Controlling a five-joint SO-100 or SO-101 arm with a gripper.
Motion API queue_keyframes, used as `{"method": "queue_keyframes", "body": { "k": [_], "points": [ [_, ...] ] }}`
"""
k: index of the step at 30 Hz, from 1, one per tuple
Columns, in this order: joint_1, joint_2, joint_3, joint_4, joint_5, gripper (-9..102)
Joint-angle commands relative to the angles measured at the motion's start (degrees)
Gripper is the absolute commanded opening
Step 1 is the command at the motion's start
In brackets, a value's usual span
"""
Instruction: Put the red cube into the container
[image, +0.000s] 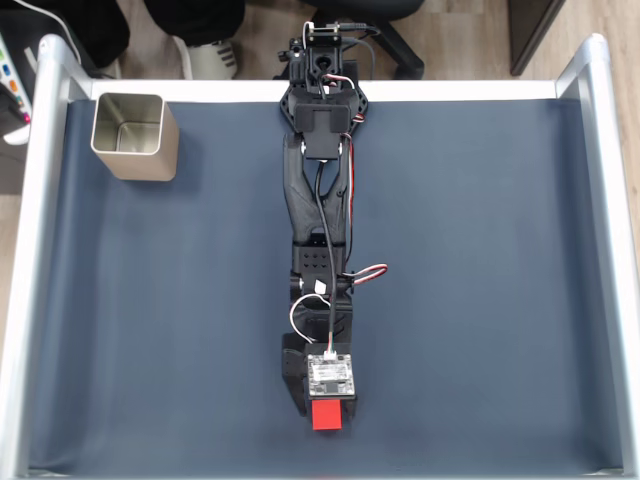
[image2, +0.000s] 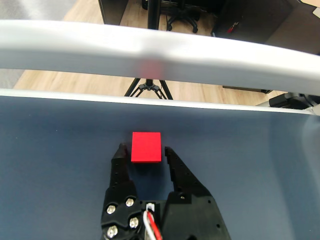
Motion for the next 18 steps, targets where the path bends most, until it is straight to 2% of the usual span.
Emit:
{"method": "queue_keyframes", "body": {
  "k": [1,10,18],
  "points": [
    [-0.9,0.3,-3.3,-1.9,1.8,21],
    [-1.6,0.7,-3.5,-1.1,0.7,0],
    [-0.4,6.9,-1.8,8.1,-0.9,0]
  ]
}}
